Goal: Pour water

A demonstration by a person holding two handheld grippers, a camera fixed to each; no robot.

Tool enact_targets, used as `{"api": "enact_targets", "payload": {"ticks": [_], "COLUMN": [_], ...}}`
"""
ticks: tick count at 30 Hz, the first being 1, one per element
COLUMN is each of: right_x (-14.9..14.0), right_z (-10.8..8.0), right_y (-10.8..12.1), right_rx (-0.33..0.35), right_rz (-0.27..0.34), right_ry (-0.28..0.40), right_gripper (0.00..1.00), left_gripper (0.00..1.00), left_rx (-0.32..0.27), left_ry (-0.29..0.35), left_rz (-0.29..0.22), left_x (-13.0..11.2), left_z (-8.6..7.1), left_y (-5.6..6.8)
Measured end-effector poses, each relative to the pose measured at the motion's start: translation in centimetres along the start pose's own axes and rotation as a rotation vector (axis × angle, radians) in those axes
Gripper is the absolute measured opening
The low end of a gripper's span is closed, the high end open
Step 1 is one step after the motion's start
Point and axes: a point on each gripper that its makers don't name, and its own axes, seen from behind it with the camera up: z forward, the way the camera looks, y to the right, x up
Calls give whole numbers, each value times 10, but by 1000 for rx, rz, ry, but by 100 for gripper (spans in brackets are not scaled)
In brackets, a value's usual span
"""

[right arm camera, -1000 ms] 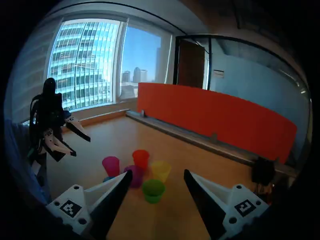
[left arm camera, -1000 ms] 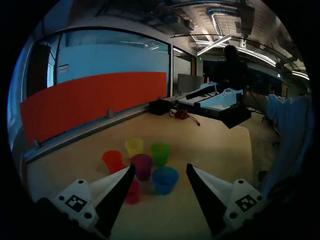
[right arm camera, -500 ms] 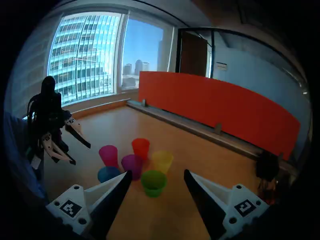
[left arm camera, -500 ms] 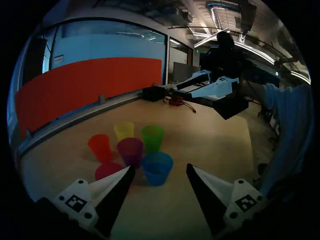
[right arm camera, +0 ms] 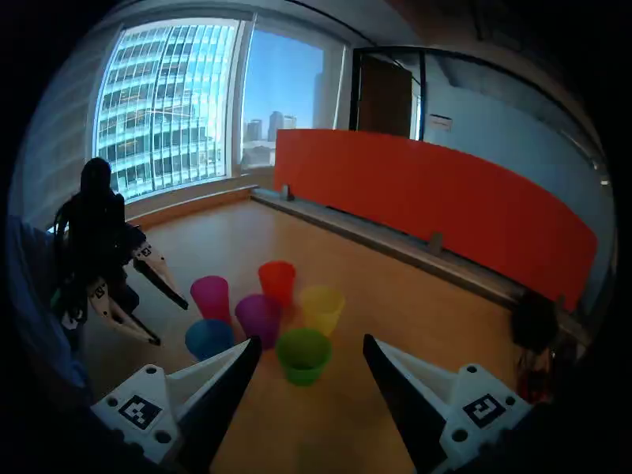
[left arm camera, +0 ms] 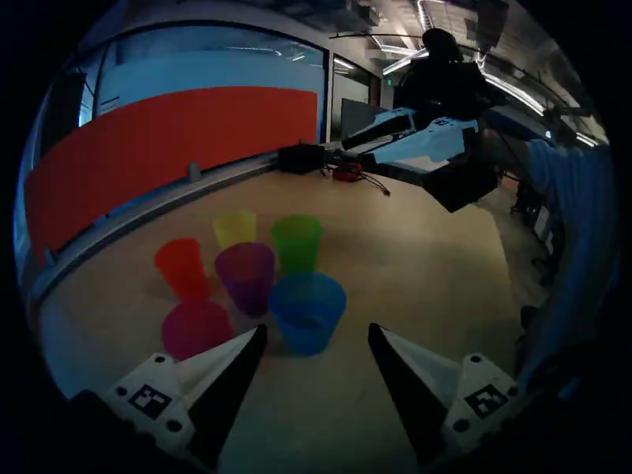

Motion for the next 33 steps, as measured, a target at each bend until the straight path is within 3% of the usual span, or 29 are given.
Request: {"api": "enact_targets", "payload": {"ticks": [15, 21, 33], "right_x": [-7, -13, -17], "right_z": [9, 12, 18], "right_y": [10, 14, 21], "right_rx": [-1, -3, -3], "right_rz": [-4, -5, 5], "right_ry": [-16, -26, -35], "right_gripper": [100, 100, 100], "left_gripper": [95, 95, 95], "left_rx": [22, 19, -5], "left_ry": [-46, -49, -39], "left_rz": [18, 9, 12], "left_x": [-15, -14, -7], "left_z": [38, 51, 70], "left_y": [-5, -10, -7]}}
